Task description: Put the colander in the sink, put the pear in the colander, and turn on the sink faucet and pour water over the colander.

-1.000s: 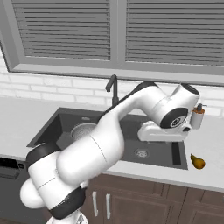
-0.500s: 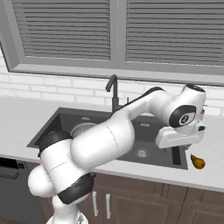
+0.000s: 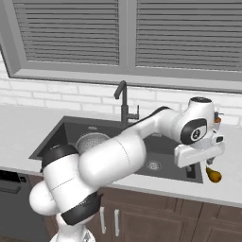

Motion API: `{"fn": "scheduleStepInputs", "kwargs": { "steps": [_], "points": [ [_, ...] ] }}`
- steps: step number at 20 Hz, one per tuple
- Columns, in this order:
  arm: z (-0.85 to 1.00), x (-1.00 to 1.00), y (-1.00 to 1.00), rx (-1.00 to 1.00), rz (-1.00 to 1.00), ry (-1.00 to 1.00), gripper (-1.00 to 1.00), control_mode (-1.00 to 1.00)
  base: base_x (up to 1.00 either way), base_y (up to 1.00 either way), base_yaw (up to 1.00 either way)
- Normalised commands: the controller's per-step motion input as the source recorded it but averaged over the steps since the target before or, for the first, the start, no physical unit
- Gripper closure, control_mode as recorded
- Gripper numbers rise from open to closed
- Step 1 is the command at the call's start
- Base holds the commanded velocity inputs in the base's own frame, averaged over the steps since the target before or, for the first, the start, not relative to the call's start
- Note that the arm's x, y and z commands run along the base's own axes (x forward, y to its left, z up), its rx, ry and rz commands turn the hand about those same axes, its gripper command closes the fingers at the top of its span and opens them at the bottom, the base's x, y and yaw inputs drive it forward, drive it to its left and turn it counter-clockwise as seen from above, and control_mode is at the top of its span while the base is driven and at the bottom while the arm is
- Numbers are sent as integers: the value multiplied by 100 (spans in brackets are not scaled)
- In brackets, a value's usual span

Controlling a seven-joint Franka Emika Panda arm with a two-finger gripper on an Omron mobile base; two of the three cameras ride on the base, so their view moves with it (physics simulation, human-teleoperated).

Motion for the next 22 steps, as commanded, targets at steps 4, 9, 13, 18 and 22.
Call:
{"fn": "scheduleStepInputs", "kwargs": {
  "steps": [4,9,13,18,22],
  "points": [
    [-16,8,-14,1,4,-1,-100,-100,0,0,0],
    [-8,34,-2,6,7,0,-100,-100,0,0,0],
    [-33,27,-1,0,4,-3,-100,-100,0,0,0],
    [-33,39,-19,0,7,0,-100,-100,0,0,0],
    [-11,31,-24,0,4,0,-100,-100,0,0,0]
  ]
}}
